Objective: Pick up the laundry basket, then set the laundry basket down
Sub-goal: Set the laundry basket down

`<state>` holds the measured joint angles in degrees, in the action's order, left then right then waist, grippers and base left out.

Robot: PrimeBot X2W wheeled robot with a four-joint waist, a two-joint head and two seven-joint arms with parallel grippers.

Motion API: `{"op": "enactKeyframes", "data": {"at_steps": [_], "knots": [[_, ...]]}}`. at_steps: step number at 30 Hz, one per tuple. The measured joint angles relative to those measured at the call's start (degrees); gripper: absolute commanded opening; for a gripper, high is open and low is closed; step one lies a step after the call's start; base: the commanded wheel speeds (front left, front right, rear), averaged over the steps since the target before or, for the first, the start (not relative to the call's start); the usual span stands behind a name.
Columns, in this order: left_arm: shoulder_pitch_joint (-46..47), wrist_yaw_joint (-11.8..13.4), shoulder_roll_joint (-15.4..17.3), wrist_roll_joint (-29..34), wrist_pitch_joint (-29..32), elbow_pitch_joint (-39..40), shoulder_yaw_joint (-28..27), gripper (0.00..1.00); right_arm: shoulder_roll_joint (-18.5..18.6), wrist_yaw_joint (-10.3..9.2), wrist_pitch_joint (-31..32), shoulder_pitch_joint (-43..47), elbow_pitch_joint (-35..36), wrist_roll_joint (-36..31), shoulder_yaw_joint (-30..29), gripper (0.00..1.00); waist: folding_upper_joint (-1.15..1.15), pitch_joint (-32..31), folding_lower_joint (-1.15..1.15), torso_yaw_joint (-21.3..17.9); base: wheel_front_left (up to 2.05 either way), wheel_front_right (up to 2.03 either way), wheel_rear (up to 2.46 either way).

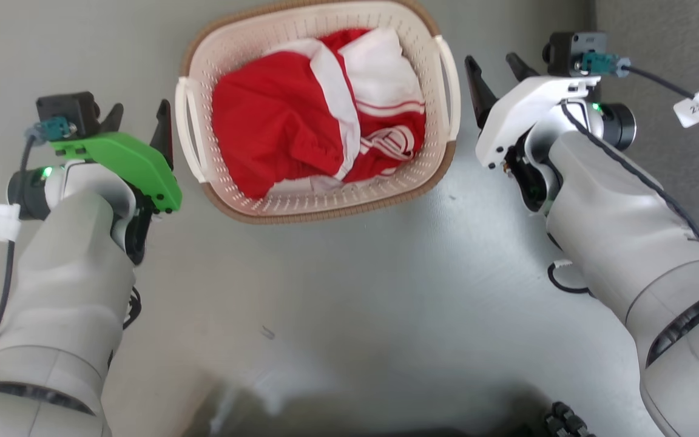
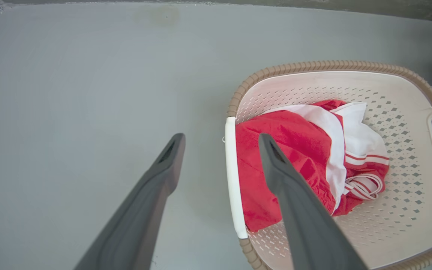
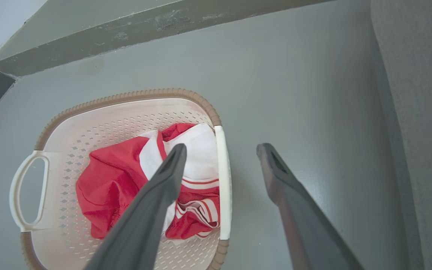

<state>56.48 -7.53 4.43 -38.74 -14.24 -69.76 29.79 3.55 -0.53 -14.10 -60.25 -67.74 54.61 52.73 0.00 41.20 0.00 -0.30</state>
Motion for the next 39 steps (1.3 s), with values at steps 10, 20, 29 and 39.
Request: {"op": "enactKeyframes", "data": {"at_steps": [10,20,29,39], "knots": [[-3.1,0.0,1.8,1.4,-0.2,7.5,-1.6,1.00,0.3,-0.66,-0.2,2.4,3.2,-1.9,-2.0,1.00,0.00,-7.0,0.00,0.0,0.00,0.00,0.00],[-9.2,2.4,3.2,5.0,-0.2,18.3,-5.2,1.00,2.4,-3.04,-0.3,6.6,10.6,-6.0,-6.4,1.00,0.00,-14.1,0.00,-0.3,0.00,0.00,0.00],[-16.0,5.2,3.9,8.9,-0.2,27.7,-8.1,1.00,3.9,-4.69,-0.3,11.1,19.4,-11.2,-11.2,1.00,0.00,-20.0,0.00,-0.8,0.00,0.00,0.00],[-24.6,7.9,4.0,13.2,-0.2,37.6,-10.1,1.00,5.7,-6.13,-0.3,20.0,28.6,-18.6,-16.2,1.00,0.00,-25.9,0.00,-1.4,0.00,0.00,0.00]]}}
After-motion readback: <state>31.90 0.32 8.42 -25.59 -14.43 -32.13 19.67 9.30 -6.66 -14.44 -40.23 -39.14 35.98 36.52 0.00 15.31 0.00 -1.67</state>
